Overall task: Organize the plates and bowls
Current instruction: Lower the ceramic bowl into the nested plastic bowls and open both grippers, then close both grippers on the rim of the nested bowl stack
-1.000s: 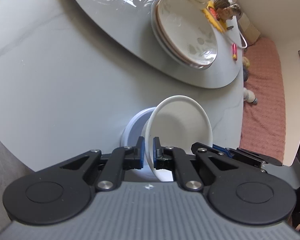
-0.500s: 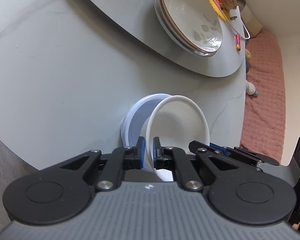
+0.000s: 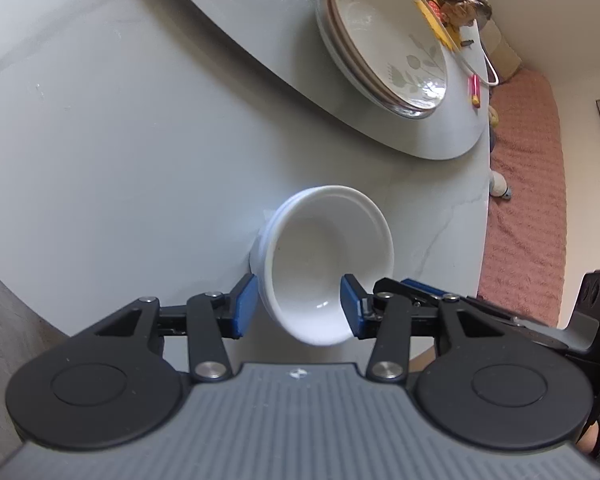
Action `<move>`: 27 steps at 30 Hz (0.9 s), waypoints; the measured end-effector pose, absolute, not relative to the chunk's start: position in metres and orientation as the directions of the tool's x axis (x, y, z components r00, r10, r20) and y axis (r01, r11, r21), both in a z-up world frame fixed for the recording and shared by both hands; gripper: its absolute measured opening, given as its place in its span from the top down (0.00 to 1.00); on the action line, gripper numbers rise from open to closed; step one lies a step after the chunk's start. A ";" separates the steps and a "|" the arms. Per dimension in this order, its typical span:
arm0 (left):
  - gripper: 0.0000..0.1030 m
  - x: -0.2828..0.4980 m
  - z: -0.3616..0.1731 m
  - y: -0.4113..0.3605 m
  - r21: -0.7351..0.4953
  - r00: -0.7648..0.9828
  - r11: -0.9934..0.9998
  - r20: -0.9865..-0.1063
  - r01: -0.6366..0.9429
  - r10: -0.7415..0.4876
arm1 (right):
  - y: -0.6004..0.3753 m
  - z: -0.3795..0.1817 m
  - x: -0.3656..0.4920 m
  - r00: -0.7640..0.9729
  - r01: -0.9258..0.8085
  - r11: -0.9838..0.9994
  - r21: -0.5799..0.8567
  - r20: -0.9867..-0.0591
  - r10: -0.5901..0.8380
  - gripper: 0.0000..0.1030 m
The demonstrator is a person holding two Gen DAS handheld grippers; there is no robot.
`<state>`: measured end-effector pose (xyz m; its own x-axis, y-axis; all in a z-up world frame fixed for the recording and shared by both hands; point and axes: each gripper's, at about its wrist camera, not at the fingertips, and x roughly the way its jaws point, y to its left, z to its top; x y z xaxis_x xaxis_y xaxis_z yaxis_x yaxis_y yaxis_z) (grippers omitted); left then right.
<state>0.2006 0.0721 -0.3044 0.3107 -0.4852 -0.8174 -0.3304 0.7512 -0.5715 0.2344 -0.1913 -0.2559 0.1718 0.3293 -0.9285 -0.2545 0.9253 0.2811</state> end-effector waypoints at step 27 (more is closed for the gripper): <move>0.51 0.228 -0.355 0.071 -0.632 0.310 0.685 -0.774 -0.362 -0.551 | -0.210 -0.309 0.244 0.056 -0.013 0.895 0.446 -0.893 0.446 0.57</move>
